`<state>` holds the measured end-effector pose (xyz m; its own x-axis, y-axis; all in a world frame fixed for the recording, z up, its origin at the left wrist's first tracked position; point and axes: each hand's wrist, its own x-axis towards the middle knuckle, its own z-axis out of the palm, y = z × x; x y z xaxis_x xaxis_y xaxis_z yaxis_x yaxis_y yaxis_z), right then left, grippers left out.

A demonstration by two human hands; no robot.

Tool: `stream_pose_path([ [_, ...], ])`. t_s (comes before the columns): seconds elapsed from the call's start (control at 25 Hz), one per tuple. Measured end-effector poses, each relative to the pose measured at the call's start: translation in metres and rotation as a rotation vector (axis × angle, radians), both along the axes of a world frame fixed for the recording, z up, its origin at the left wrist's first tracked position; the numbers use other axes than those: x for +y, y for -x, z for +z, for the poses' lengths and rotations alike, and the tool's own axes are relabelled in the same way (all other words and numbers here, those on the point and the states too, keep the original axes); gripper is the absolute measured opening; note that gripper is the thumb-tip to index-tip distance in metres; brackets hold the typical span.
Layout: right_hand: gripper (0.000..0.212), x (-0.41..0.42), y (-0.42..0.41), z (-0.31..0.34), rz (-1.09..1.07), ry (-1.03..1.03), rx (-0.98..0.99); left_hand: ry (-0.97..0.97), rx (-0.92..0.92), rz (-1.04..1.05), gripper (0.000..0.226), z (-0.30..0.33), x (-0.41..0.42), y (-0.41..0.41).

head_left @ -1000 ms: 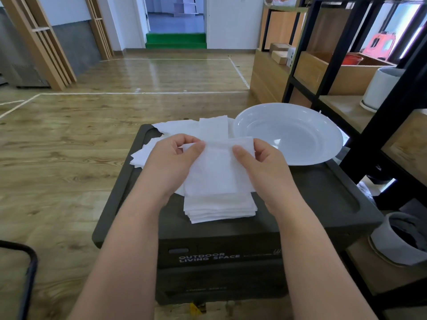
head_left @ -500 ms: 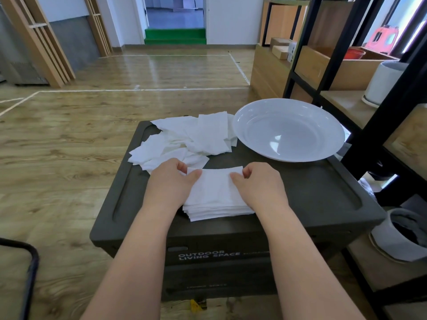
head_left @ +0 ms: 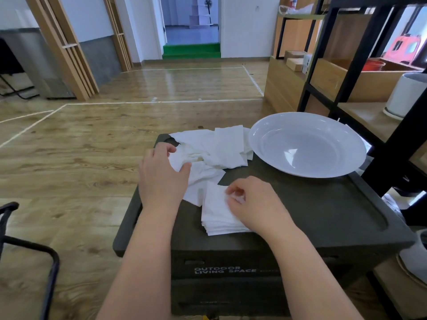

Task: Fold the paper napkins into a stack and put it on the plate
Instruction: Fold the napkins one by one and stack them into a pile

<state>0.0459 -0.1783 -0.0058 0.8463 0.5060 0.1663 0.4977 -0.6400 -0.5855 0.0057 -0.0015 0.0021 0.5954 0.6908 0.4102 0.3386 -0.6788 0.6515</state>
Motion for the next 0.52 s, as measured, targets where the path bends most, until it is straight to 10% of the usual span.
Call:
stream_pose_path([
  [0.16,0.021,0.001,0.001,-0.003,-0.012,0.023,0.005,0.028,0.197,0.010,0.039,-0.017,0.009,0.000],
  [0.52,0.018,-0.001,-0.003,-0.005,-0.009,0.007,0.028,-0.049,-0.029,0.060,0.019,-0.014,0.009,0.000],
])
